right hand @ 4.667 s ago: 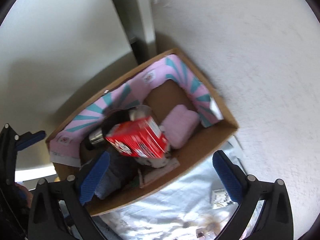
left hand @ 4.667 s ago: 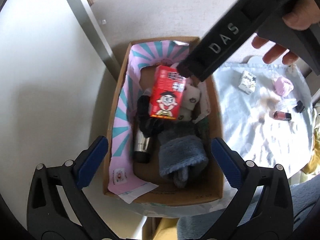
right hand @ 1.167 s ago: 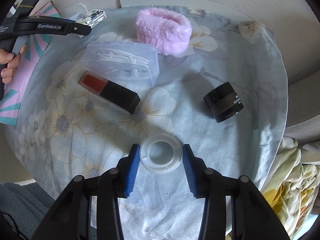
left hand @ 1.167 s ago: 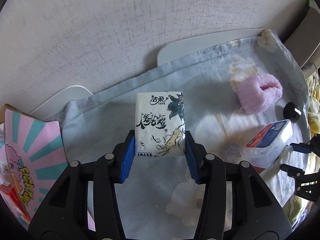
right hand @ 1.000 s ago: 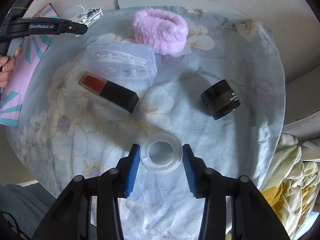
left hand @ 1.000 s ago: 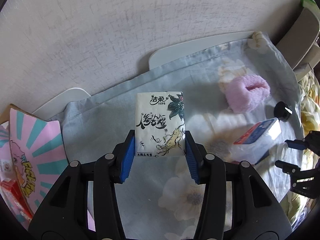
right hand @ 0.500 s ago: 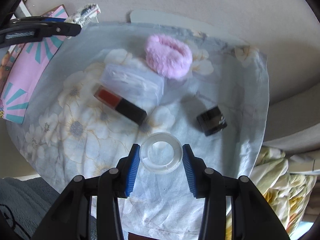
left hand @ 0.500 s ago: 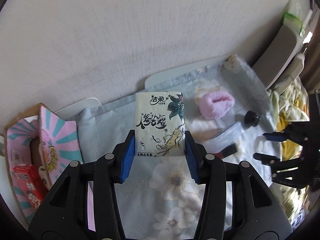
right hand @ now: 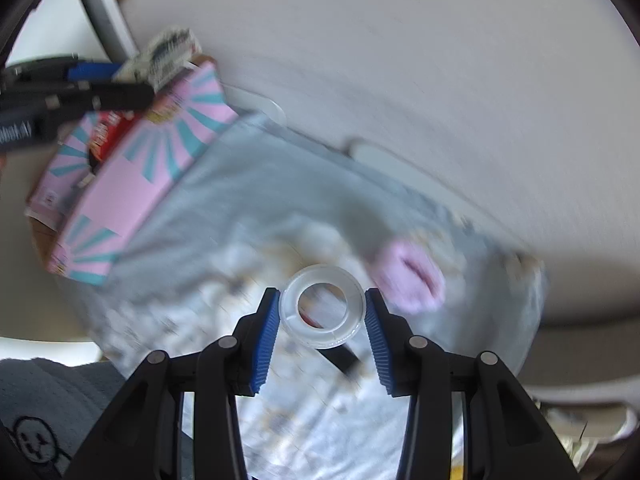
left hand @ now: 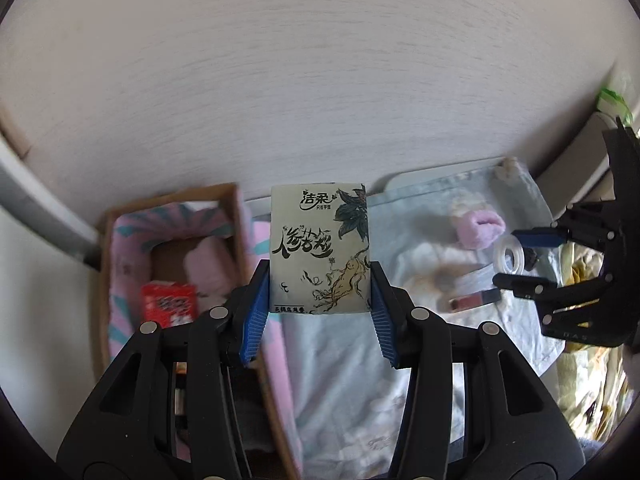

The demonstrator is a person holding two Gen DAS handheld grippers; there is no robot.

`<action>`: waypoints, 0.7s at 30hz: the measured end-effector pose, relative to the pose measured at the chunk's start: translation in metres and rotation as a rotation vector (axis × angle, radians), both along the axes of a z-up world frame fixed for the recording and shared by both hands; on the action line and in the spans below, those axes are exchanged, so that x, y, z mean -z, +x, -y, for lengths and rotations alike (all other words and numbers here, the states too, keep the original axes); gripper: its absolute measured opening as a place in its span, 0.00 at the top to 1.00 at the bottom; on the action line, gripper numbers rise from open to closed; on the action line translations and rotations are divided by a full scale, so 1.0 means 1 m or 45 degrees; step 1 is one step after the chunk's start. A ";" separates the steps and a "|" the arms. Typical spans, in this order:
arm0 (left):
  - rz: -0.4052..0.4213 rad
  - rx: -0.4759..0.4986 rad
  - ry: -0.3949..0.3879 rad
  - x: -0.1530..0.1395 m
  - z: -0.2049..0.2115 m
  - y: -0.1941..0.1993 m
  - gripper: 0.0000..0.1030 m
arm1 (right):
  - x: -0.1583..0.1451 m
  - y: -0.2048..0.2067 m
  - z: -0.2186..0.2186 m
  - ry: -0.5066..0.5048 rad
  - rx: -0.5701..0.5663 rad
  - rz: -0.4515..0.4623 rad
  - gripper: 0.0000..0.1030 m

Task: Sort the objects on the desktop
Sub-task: 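Carry the tissue pack and tape roll with both tools over the box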

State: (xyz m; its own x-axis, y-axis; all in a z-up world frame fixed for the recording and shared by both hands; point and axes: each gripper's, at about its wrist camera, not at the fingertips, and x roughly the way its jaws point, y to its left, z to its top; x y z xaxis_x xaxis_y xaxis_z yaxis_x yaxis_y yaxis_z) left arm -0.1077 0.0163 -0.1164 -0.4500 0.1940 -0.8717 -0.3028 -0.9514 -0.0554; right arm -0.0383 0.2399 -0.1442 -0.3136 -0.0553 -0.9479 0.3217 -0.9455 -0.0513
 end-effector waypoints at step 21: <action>0.084 -0.432 -0.054 0.022 0.135 0.057 0.58 | -0.023 -0.096 0.182 -0.069 -0.457 0.040 0.62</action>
